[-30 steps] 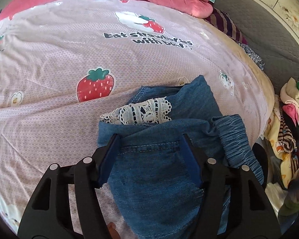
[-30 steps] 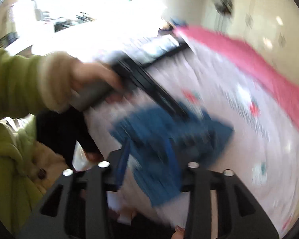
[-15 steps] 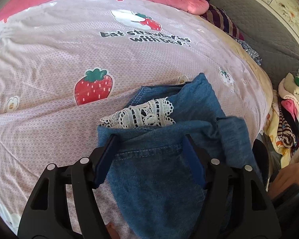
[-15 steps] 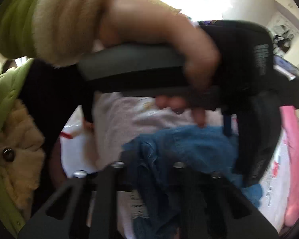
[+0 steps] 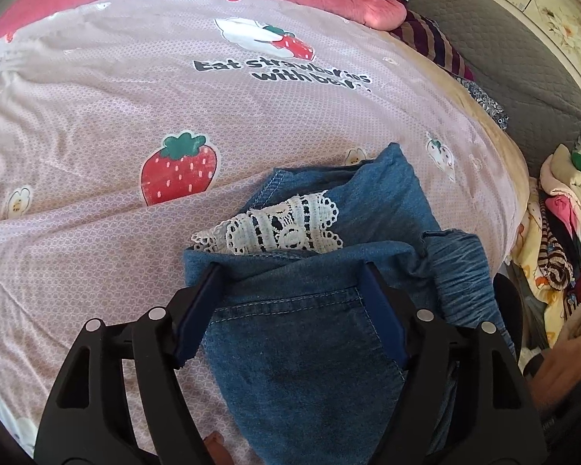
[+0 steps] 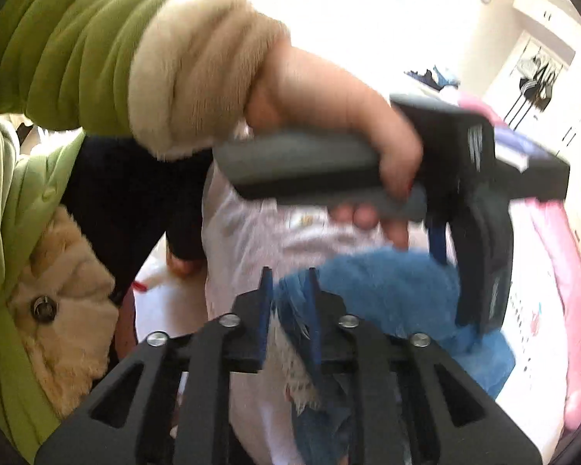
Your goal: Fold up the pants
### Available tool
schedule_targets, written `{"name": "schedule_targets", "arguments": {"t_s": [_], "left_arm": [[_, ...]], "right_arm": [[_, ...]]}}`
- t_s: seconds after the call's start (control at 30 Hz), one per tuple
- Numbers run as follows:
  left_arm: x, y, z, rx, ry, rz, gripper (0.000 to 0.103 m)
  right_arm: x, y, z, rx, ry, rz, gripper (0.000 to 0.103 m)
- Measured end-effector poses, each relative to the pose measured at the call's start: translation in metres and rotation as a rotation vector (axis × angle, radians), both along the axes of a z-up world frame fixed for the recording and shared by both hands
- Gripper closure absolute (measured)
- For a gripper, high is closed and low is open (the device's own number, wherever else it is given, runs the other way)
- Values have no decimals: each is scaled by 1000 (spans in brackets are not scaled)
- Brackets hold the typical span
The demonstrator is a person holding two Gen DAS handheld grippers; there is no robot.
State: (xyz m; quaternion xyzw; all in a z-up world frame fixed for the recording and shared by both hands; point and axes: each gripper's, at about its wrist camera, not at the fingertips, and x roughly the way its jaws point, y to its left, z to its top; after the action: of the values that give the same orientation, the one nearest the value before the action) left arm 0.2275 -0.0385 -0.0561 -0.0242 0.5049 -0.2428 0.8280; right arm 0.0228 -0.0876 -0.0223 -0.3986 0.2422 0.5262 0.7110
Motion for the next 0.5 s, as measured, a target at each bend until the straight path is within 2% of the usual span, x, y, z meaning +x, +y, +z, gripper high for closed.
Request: {"name": "schedule_targets", "arguments": {"t_s": [0.13, 0.17, 0.27, 0.3, 0.5], "left_arm": [[-1, 1, -1, -7, -7, 7, 38], [-2, 2, -1, -6, -10, 7, 38], [-2, 2, 0, -8, -10, 7, 38], [-2, 3, 0, -12, -11, 8, 38], [-6, 0, -1, 4, -30, 10, 37]], "right_arm": [[10, 16, -16, -56, -50, -28, 84], [13, 16, -21, -62, -36, -33, 84], [14, 11, -31, -50, 34, -30, 94], [12, 9, -34, -55, 55, -23, 101], [9, -7, -28, -3, 111, -88, 100]]}}
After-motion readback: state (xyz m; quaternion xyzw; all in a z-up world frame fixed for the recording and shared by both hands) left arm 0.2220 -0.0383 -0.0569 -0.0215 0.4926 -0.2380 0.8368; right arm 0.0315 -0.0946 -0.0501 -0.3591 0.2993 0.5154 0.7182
